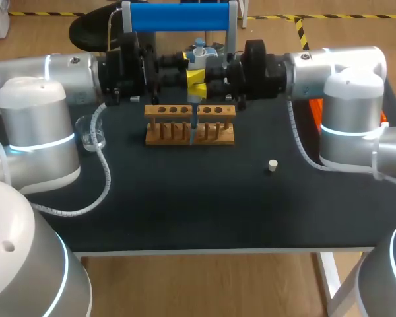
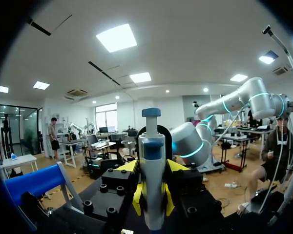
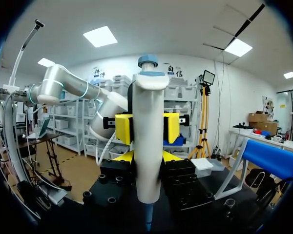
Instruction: Invert the test tube, pick up the pipette, mount the tip to pipette, aspirate from beaker and dispense into the tube, eject the tip, return the pipette, and cap with the stopper.
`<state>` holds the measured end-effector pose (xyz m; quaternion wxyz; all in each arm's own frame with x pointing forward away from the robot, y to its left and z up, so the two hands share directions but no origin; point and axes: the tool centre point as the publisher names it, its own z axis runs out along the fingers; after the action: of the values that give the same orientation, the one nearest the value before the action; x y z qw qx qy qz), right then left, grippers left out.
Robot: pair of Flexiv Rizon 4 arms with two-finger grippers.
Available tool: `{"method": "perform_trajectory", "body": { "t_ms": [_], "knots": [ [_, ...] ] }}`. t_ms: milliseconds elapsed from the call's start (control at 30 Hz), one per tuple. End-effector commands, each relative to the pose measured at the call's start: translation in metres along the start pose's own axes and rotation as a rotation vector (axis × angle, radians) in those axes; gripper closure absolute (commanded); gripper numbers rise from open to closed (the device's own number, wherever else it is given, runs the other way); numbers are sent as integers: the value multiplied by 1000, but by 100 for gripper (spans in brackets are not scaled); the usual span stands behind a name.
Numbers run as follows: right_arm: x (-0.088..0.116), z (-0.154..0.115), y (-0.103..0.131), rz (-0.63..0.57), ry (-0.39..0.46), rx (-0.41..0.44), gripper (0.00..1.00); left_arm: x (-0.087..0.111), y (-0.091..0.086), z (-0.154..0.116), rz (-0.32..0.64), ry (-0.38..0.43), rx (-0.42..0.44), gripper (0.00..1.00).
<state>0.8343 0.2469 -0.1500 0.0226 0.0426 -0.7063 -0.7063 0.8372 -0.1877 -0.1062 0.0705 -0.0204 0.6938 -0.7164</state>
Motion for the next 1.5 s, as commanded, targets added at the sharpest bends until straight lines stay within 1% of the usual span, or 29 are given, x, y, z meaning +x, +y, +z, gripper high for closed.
{"method": "perform_trajectory", "body": {
  "t_ms": [33, 233, 533, 933, 1000, 1067, 1500],
  "knots": [
    [-1, -6, 0, 0, 7, 2, 100, 0, 0, 0, 1, 0, 2, 0],
    [2, -18, 0, -4, 40, 8, 100, 0, 0, 0, 1, 0, 2, 0],
    [9, -55, 1, -21, 105, 49, 100, 0, 0, 0, 1, 0, 2, 0],
    [6, -125, 7, -35, 139, 49, 100, 0, 0, 0, 1, 0, 2, 0],
    [3, -136, 6, -35, 147, 54, 100, 0, 0, 0, 1, 0, 2, 0],
    [-2, -148, 6, -15, 134, 44, 100, 0, 0, 0, 1, 0, 2, 0],
    [-2, -148, 6, -15, 134, 44, 100, 0, 0, 0, 1, 0, 2, 0]
  ]
}}
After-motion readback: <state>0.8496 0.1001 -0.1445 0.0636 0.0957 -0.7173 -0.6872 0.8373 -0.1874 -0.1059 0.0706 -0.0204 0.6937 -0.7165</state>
